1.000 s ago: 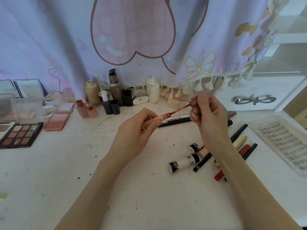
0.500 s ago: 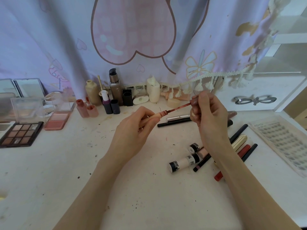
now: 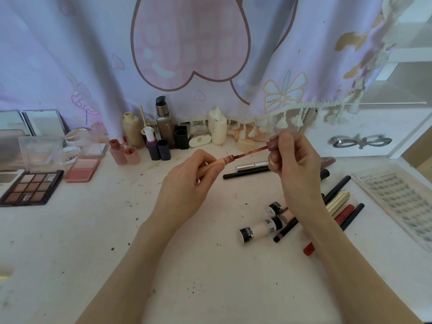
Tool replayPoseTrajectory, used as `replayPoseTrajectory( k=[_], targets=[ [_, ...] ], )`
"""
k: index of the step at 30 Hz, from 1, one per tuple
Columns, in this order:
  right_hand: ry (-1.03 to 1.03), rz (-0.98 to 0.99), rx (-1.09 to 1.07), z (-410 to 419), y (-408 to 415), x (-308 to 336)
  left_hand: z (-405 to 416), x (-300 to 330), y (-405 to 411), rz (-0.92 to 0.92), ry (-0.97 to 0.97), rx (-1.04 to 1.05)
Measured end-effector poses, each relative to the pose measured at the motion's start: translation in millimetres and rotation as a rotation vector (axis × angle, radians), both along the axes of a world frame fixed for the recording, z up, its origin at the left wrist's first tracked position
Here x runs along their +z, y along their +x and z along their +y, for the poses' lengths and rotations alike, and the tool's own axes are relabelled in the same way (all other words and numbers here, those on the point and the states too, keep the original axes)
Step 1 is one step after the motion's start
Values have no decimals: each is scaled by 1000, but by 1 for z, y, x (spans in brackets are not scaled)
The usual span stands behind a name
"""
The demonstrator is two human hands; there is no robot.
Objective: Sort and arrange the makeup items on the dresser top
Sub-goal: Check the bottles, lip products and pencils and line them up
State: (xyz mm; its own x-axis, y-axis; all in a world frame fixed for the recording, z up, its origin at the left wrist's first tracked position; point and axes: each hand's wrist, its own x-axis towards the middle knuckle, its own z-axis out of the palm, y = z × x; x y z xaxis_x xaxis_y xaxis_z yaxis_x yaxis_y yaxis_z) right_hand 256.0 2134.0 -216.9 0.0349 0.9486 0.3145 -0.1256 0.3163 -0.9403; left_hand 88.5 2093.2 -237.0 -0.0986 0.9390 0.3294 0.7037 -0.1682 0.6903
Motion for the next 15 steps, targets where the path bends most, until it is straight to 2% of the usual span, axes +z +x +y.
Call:
replayPoseTrajectory(
  k=[6,10,15],
  targets=[
    [-49,114,19,3,1,-1,2,-2,-2,-23,-19,5],
    [-101,232,66,5,2,-1,3,-3,0,-195,-26,-22],
    [-196,206,128,7,3,-3,10,-6,-11,-205,95,150]
  ],
)
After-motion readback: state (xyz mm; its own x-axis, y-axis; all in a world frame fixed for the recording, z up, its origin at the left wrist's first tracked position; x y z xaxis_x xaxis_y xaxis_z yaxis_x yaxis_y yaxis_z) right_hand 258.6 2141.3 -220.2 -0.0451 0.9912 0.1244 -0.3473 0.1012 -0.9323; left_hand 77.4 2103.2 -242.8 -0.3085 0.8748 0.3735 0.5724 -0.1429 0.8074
